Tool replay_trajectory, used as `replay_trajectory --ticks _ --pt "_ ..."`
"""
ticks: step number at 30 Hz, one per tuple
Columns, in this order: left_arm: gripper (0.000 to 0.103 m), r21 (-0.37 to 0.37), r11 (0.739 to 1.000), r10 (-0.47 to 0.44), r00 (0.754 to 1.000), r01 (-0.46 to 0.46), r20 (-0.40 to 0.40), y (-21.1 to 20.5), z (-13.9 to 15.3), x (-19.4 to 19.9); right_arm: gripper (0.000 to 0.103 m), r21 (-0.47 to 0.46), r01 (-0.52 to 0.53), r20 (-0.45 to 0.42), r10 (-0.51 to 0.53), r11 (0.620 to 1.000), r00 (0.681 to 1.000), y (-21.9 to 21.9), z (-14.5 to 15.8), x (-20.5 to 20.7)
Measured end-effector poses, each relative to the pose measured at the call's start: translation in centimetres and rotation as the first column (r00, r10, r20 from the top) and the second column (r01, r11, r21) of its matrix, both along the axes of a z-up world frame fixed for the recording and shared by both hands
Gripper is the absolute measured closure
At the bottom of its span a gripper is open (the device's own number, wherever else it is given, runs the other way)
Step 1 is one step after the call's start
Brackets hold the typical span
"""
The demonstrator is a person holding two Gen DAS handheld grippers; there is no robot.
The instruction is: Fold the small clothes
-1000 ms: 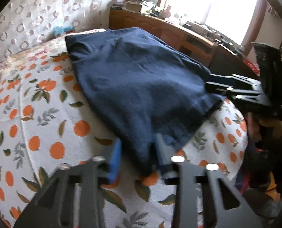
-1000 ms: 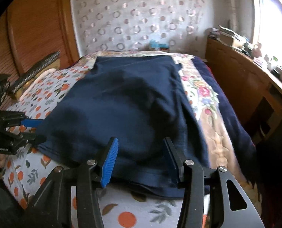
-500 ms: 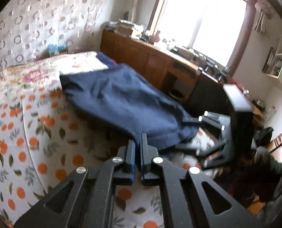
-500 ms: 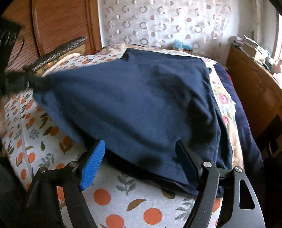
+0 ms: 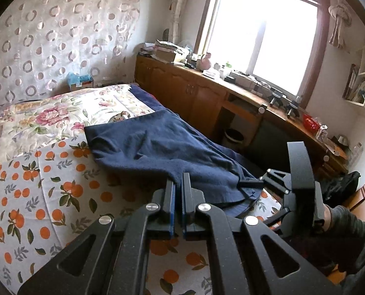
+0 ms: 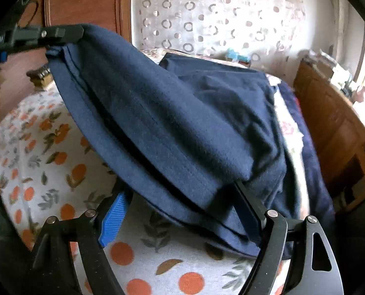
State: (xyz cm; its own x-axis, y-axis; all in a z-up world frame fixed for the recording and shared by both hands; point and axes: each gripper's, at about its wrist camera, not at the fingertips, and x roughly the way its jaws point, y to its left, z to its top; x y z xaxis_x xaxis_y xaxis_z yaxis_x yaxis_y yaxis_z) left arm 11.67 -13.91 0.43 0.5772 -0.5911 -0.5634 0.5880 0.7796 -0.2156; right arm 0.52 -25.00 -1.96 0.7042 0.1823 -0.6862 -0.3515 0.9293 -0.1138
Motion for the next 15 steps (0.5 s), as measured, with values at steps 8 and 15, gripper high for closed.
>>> replay_trajectory --ticks 8,15 --pt "0.099 -0.021 1.000 0.020 1.000 -0.020 -0.013 0.9 -0.2 0.1 0.032 -0.059 0.091 0.029 -0.089 0.994 0.996 -3.1 0.1 2.0" --pt "0.099 -0.027 0.999 0.036 0.999 -0.037 -0.028 1.3 -0.6 0.8 0.088 -0.115 0.043 0.049 -0.037 0.993 0.998 -2.5 0.1 3.0"
